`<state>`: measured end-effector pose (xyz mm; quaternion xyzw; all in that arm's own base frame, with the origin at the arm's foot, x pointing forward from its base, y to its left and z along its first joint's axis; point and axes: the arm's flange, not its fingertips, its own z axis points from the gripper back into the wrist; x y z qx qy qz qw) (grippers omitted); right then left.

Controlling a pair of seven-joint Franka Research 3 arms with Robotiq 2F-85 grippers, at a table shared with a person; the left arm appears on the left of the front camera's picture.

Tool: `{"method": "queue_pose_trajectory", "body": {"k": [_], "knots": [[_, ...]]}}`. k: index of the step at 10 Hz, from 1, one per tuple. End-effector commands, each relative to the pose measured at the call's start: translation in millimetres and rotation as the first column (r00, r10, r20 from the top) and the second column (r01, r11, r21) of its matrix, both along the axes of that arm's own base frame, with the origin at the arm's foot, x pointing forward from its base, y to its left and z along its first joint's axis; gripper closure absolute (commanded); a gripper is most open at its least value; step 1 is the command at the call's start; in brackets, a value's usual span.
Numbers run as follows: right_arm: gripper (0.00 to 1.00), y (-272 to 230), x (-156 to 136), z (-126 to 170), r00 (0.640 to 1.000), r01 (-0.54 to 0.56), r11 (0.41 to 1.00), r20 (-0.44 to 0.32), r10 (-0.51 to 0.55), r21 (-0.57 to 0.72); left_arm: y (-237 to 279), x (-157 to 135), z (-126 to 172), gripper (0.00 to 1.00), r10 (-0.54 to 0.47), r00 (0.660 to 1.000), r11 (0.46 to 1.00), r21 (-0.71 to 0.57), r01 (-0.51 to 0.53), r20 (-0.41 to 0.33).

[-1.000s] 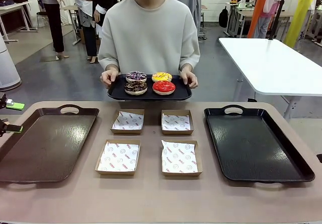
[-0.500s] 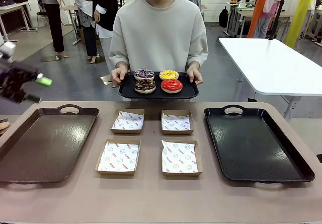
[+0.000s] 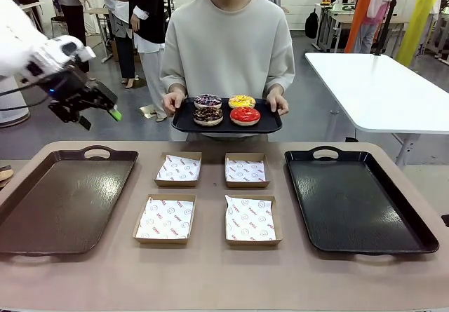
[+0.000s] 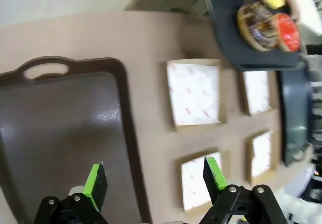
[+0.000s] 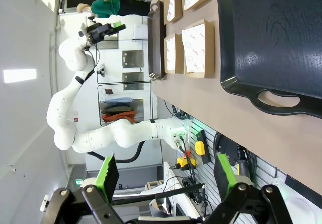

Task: Individually package the donuts and arrange them on the tray.
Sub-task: Pick up one Paper togo box.

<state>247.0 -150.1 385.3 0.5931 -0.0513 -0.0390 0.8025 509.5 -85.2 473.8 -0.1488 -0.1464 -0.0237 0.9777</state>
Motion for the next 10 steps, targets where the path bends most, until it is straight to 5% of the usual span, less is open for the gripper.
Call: {"method": "queue_pose_trajectory", "body": {"k": [1, 3, 10], "knots": [[0.00, 0.4, -0.5, 0.9, 1.000, -0.003, 1.000, 0.002, 0.003, 0.008, -32.7, 24.6, -13.6, 0.00, 0.039, 0.998, 0.988, 0.150, -0.033, -0.040], [0.00, 0.4, -0.5, 0.9, 1.000, -0.003, 1.000, 0.002, 0.003, 0.008, -66.8, 41.3, -37.6, 0.00, 0.021, 0.999, 0.969, 0.246, -0.011, -0.037], [0.00, 0.4, -0.5, 0.9, 1.000, -0.003, 1.000, 0.002, 0.003, 0.008, -120.4, 70.1, -113.1, 0.00, -0.037, 0.988, 0.967, 0.243, 0.073, -0.150]]}}
